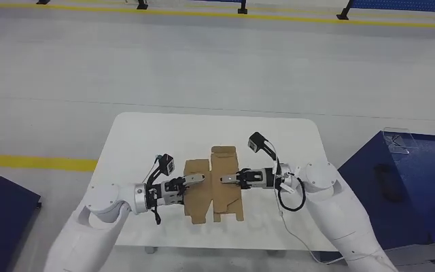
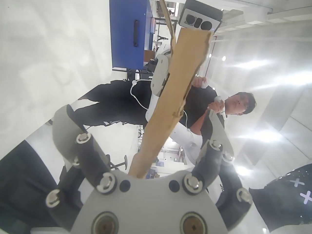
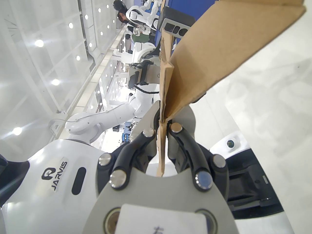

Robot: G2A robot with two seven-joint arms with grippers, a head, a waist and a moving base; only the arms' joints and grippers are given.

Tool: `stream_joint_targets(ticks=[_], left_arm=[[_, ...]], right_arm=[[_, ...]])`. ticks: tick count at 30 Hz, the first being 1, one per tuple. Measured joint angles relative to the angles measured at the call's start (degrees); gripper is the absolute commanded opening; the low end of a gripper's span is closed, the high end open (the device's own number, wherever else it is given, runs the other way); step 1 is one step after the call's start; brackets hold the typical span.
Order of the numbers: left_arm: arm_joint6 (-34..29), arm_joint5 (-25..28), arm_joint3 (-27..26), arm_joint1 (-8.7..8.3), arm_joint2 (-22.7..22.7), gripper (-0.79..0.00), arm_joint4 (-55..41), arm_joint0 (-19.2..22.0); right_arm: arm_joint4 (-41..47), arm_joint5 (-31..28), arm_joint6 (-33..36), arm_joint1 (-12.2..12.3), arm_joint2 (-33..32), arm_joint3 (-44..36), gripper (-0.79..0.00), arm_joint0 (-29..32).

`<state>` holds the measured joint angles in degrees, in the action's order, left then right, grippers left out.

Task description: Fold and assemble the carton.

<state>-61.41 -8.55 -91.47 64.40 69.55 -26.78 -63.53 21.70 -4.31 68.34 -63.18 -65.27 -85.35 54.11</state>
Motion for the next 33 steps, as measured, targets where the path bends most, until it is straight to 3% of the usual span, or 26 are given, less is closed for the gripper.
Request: stream_joint_targets(ticks=[1, 3, 10, 11, 14, 15, 16, 23, 26, 27, 29, 30, 33], left_arm=[[-0.04, 0.53, -0.08, 0.02, -0.13, -0.48, -0.31, -0.08], [-0.38, 1.63, -0.35, 0.05, -0.43, -0.773, -0.97, -0.34], [0.63, 2.63, -0.28, 0.11, -1.28, -0.785, -1.35, -0.56], [1.0, 2.77, -0.26, 0.12, -1.43, -0.785, -1.26, -0.56], [1.49, 3.24, -0.26, 0.15, -1.58, -0.785, -1.69, -0.63], [1.54, 3.63, -0.27, 0.15, -1.53, -0.785, -1.99, -0.71], [1.53, 4.06, -0.25, 0.15, -1.48, -0.785, -2.27, -0.83], [-0.33, 7.27, -0.66, -0.08, -1.11, -0.785, -2.64, -1.64], [-1.31, 10.79, -2.0, -0.22, -0.98, -0.785, -1.45, -2.42], [-1.51, 12.15, -2.48, -0.26, -0.93, -0.785, -1.15, -2.8], [-1.86, 14.99, -3.5, -0.38, -0.78, -0.785, -0.27, -3.73], [-1.73, 15.9, -3.84, -0.43, -0.69, -0.785, 0.29, -4.09], [-0.81, 16.87, -4.59, -0.53, -0.73, -0.785, 1.55, -4.97]], right_arm=[[0.11, -0.05, 0.2, 0.02, -0.01, 0.03, -0.785, -0.01], [0.2, -0.24, 0.63, 0.07, 0.01, 0.07, -0.785, -0.07], [1.73, 0.65, 1.95, 0.15, 0.23, 0.56, -0.785, -0.29], [1.75, 0.65, 2.05, 0.17, 0.24, 0.66, -0.73, -0.42], [2.6, 1.47, 2.55, 0.22, 0.17, 1.25, -0.326, -0.54], [2.92, 2.11, 2.8, 0.26, 0.07, 1.65, -0.102, -0.67], [3.22, 2.75, 2.94, 0.3, -0.1, 2.15, 0.0, -0.85], [12.76, 10.6, 4.27, 0.22, -2.42, 10.94, 0.0, -3.01], [18.71, 14.42, 5.56, -0.16, -2.56, 15.94, -0.071, -4.52], [19.77, 15.16, 5.85, -0.29, -2.31, 17.17, -0.163, -4.99], [21.01, 16.16, 6.57, -0.6, -1.36, 19.3, -0.428, -6.03], [21.01, 16.2, 6.89, -0.74, -0.83, 19.86, -0.489, -6.44], [20.17, 15.11, 6.96, -1.13, 0.79, 20.64, -0.785, -7.37]])
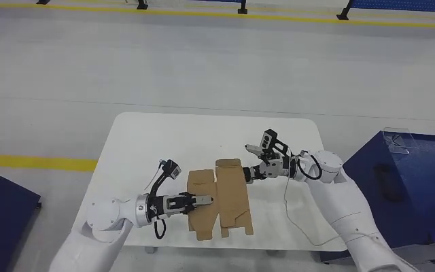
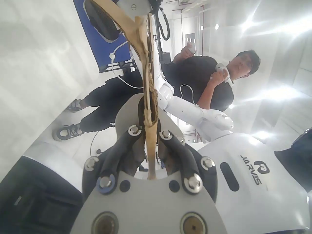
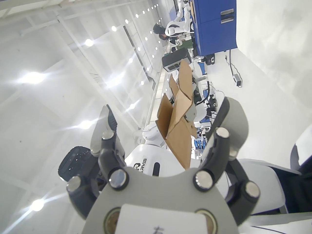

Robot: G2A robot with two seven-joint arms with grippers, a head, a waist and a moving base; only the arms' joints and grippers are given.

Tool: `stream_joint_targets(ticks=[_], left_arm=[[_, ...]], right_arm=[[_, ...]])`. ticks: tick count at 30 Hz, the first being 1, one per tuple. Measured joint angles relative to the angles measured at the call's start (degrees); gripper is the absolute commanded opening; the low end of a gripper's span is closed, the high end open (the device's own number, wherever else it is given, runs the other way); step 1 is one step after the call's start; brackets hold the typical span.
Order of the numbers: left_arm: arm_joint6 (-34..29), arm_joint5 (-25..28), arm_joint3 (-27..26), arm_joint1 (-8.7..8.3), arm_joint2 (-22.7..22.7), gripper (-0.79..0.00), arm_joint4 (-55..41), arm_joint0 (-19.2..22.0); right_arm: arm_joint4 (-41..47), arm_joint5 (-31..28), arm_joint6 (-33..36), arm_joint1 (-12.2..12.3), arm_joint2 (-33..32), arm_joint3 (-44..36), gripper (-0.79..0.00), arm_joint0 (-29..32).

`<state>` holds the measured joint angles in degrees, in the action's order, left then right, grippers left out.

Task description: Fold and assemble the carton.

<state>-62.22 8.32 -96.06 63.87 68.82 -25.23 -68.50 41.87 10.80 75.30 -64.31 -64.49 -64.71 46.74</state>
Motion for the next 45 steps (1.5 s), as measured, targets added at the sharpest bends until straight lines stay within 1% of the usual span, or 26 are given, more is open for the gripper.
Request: stream_joint_targets(ticks=[6, 12, 13, 14, 15, 16, 18, 28, 31, 33, 37, 39, 42, 45], left_arm=[[0.93, 0.44, -0.06, -0.07, -0.05, -0.785, 0.07, -0.34], [1.36, 0.87, 0.03, -0.22, 0.24, -0.785, 0.28, -0.55], [1.36, 0.89, 0.09, -0.25, 0.3, -0.739, 0.28, -0.58], [1.45, 0.83, 0.21, -0.27, 0.39, -0.582, 0.2, -0.61], [1.55, 0.71, 0.34, -0.28, 0.43, -0.394, -0.1, -0.64], [1.61, 0.48, 0.54, -0.28, 0.48, 0.0, -0.5, -0.64], [1.63, -0.06, 0.93, -0.31, 0.59, 0.0, -0.97, -0.53], [1.62, -0.08, 0.94, -0.31, 0.59, 0.0, -0.93, -0.52], [1.62, -0.08, 0.94, -0.31, 0.59, 0.0, -0.93, -0.52], [2.81, 0.3, 1.12, -0.32, 1.36, 0.0, -1.25, -0.96], [8.69, 3.21, 1.12, -0.58, 5.06, 0.0, -3.06, -3.59], [11.06, 5.88, 0.76, -0.62, 6.77, 0.0, -4.4, -4.98], [13.87, 11.93, -0.06, -0.43, 8.05, 0.0, -6.31, -6.93], [17.0, 18.36, -0.84, -0.3, 8.68, 0.0, -2.83, -8.26]], right_arm=[[0.62, -0.68, -0.32, -0.55, 1.57, 0.37, -0.785, -0.69], [-0.85, -1.34, -1.24, -0.64, 2.2, 0.35, -0.785, -0.95], [-0.69, -1.27, -1.21, -0.66, 2.25, 0.3, -0.785, -0.89], [-0.17, -1.02, -0.93, -0.72, 2.35, 0.17, -0.785, -0.81], [0.62, -0.71, -0.37, -0.81, 2.46, 0.02, -0.785, -0.68], [1.98, -0.01, 0.7, -0.94, 2.65, -0.09, -0.785, -0.49], [4.41, 1.29, 2.63, -1.06, 2.86, -0.14, -0.785, -0.31], [3.68, 0.78, 1.91, -1.04, 2.79, -0.18, -0.785, -0.28], [0.98, -1.7, -1.54, -0.67, 1.71, -2.09, -0.785, 0.34], [-2.29, -4.39, -4.35, -0.13, 0.29, -3.97, -0.785, 0.86], [-8.44, -8.67, -8.57, 0.87, -2.41, -8.01, -0.785, 2.62], [-11.08, -9.94, -10.58, 1.32, -3.66, -10.32, -0.785, 3.83], [-12.82, -10.08, -12.61, 1.78, -5.11, -13.13, -0.785, 5.53], [-13.48, -9.35, -13.65, 2.07, -5.94, -15.45, -0.785, 7.06]])
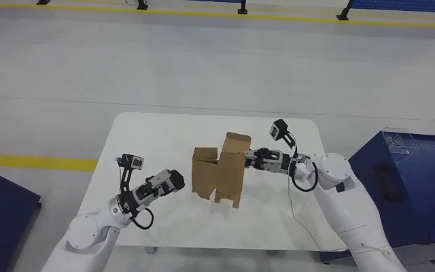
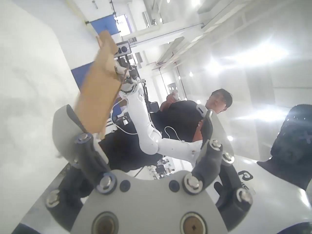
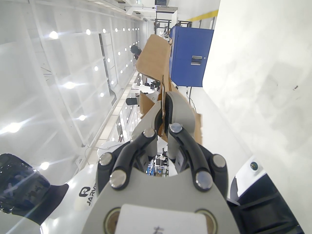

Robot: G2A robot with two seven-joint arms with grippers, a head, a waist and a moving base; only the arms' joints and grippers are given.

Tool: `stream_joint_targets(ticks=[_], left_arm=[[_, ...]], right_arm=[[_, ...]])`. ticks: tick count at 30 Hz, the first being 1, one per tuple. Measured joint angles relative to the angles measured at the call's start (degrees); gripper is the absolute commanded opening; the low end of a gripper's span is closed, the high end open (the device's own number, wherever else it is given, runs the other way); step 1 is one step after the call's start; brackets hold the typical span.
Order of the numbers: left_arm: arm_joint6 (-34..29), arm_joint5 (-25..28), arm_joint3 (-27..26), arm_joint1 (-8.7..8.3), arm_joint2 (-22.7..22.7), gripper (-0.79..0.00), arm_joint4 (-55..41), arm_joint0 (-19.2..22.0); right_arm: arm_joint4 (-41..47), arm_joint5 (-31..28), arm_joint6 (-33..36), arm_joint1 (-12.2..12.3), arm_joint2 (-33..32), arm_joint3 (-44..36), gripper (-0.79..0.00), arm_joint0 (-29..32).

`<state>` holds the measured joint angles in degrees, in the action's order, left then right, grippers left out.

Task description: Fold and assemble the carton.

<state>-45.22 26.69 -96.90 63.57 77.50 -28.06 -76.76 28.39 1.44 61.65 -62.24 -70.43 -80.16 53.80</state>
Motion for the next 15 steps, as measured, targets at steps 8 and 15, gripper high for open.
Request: stream_joint_targets(ticks=[8, 15], left_arm=[[0.52, 0.78, -0.06, 0.01, 0.01, 0.0, 0.81, -0.16], [11.08, 6.42, -5.12, 0.04, 1.63, 0.0, 16.83, -1.72]], right_arm=[[1.19, 1.8, -0.85, 0.01, 0.08, -1.5, -0.785, 1.42], [0.12, 1.11, -1.27, 0.25, -0.18, -3.71, -0.785, 2.9]])
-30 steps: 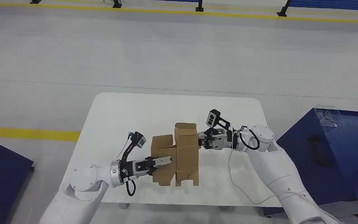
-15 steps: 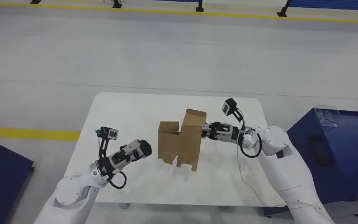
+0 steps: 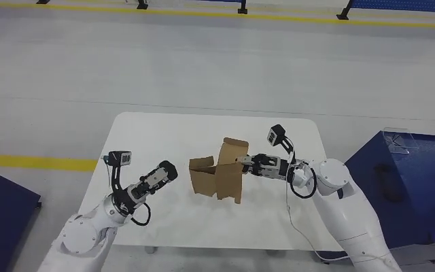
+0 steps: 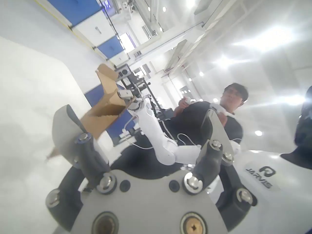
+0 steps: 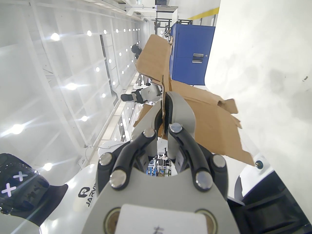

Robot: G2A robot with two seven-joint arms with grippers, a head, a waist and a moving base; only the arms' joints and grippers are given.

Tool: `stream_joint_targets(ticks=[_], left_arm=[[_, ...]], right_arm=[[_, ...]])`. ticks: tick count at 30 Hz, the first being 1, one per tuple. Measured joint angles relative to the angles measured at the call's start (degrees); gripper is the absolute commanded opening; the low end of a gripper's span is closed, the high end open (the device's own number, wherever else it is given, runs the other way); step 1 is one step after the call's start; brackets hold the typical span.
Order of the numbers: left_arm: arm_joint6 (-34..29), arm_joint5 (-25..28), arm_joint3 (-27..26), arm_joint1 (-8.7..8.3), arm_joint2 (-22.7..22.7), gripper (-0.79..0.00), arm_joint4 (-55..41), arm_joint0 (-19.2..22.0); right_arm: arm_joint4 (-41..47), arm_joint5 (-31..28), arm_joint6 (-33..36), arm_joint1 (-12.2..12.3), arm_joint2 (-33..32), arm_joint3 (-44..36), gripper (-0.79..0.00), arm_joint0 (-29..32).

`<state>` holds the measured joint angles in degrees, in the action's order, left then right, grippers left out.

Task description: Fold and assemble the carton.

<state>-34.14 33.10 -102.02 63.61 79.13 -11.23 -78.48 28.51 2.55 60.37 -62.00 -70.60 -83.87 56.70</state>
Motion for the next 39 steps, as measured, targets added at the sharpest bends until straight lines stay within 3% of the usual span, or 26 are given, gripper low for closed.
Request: stream_joint_targets(ticks=[5, 11, 17, 29, 39], left_arm=[[12.12, 1.34, -5.9, 0.73, -3.45, 0.0, 30.53, -2.98], [18.71, -1.93, -5.98, 1.48, -8.17, 0.0, 49.2, -2.56], [21.36, -2.82, -4.99, 1.94, -10.84, 0.0, 52.46, -1.82], [23.46, -6.3, -2.29, 2.27, -10.2, 0.0, 51.19, -0.66], [19.93, -1.78, -5.99, 2.35, -14.05, 0.0, 51.93, -1.65]], right_arm=[[-0.29, -0.13, 0.42, 0.12, -0.04, -0.47, -0.785, 0.36], [-0.85, 0.09, 1.1, 0.19, 0.37, -1.13, -0.785, 0.2], [-1.15, -0.1, 1.28, 0.24, 0.58, -1.38, -0.785, 0.0], [-0.28, -1.33, 1.39, 0.28, 0.49, -0.4, -0.785, -0.29], [-0.58, -2.09, 0.9, 0.33, 0.46, 0.27, -0.785, -0.52]])
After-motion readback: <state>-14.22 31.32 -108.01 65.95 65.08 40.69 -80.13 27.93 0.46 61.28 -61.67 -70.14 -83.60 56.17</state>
